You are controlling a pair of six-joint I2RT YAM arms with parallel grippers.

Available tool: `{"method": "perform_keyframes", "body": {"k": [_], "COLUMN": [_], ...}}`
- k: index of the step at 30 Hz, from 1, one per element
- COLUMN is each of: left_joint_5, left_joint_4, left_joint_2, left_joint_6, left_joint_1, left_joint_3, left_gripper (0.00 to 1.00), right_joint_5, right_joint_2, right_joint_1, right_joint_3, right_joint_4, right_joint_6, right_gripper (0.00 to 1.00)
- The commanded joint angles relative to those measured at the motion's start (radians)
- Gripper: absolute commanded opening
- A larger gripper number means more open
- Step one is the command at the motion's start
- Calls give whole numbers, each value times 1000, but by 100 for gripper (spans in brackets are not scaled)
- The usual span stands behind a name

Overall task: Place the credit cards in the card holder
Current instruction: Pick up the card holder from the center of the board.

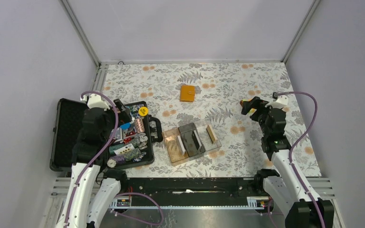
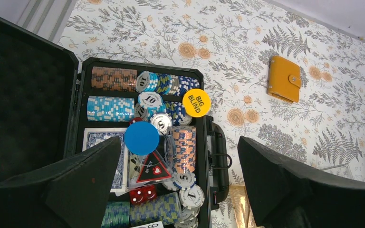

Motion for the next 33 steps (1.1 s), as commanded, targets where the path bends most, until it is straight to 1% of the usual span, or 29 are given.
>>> {"method": "perform_keyframes", "body": {"k": [1,5,7,11,14,16,17,19,22,24,27,32,33], "left_joint_5": [13,-29,-14,101,234,304,324,374,477,525,540,502,504], "left_joint_4": [43,43,43,66,102,134,149,179,218,258,284,273,265], "left_joint_2": [-7,1,10,77,187,278,327,430,604,695,814,1006,1037], "left_joint_6": [17,14,14,-23,-67,-91,-98,-107,-167,-210,-248,-266,-269], "left_joint_1": [4,5,5,4,-7,-39,-60,-102,-129,-147,-161,-198,-208], "left_joint_3": [6,2,2,14,50,86,110,165,256,299,370,496,523], "left_gripper": [99,99,99,99,99,99,99,99,99,99,99,99,99], "right_joint_5": [-110,-164,-184,-253,-387,-501,-561,-604,-579,-579,-580,-537,-533], "right_joint_2": [50,72,71,105,193,269,306,396,518,587,695,884,917], "right_joint_1": [-1,-1,-1,-1,-1,1,3,23,90,136,183,240,246], "right_joint_3": [76,83,90,158,208,238,252,298,404,442,489,591,616], "right_joint_4": [-54,-63,-71,-122,-121,-93,-77,-81,-158,-136,-96,-89,-95], "right_joint_6": [6,6,8,20,72,119,145,169,159,196,255,301,318], "right_gripper": [99,99,99,99,99,100,96,89,82,79,71,66,63]}}
